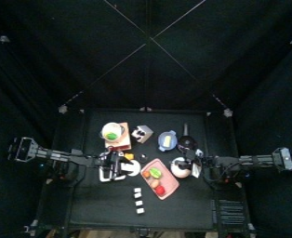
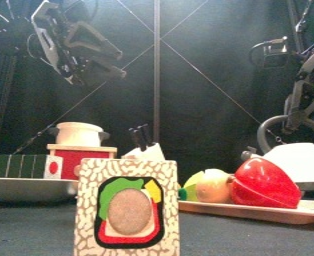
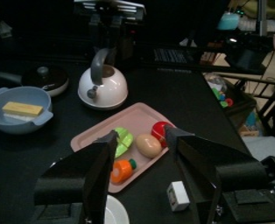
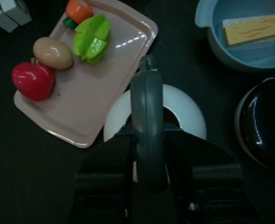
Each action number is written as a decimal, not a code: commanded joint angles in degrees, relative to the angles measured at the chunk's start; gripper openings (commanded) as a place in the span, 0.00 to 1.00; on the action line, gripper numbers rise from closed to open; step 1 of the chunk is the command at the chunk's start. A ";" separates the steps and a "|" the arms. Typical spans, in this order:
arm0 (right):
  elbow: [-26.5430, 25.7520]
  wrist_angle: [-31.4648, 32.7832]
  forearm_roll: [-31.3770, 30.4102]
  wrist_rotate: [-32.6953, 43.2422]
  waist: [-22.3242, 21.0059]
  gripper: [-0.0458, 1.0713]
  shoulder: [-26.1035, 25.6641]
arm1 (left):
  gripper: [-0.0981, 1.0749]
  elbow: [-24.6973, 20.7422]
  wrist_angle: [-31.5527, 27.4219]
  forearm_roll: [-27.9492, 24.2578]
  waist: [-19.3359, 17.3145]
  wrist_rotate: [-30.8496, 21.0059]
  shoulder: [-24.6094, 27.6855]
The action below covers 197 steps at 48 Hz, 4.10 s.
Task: Hand over kettle
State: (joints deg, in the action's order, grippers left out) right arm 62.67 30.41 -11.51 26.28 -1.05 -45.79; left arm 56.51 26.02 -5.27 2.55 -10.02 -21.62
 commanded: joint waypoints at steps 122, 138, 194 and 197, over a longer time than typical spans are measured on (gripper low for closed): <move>-4.92 -29.09 -10.63 0.00 2.99 0.49 12.92 | 0.61 -34.01 -6.59 -3.78 -3.25 0.79 32.70; -4.57 -29.27 -11.87 -0.09 3.08 0.50 12.92 | 0.61 -33.75 -6.59 -3.78 -3.25 0.79 32.61; -3.69 -30.23 -12.04 0.18 2.99 0.77 12.48 | 0.61 -32.08 -6.59 -3.78 -3.43 0.79 30.59; -3.60 -30.23 -12.04 0.09 2.99 0.77 12.22 | 0.61 -31.64 -6.50 -3.69 -3.52 0.79 30.15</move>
State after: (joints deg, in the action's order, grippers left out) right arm 59.50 0.44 -23.64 26.46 1.93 -32.61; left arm 25.14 19.07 -8.96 -0.70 -9.32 11.25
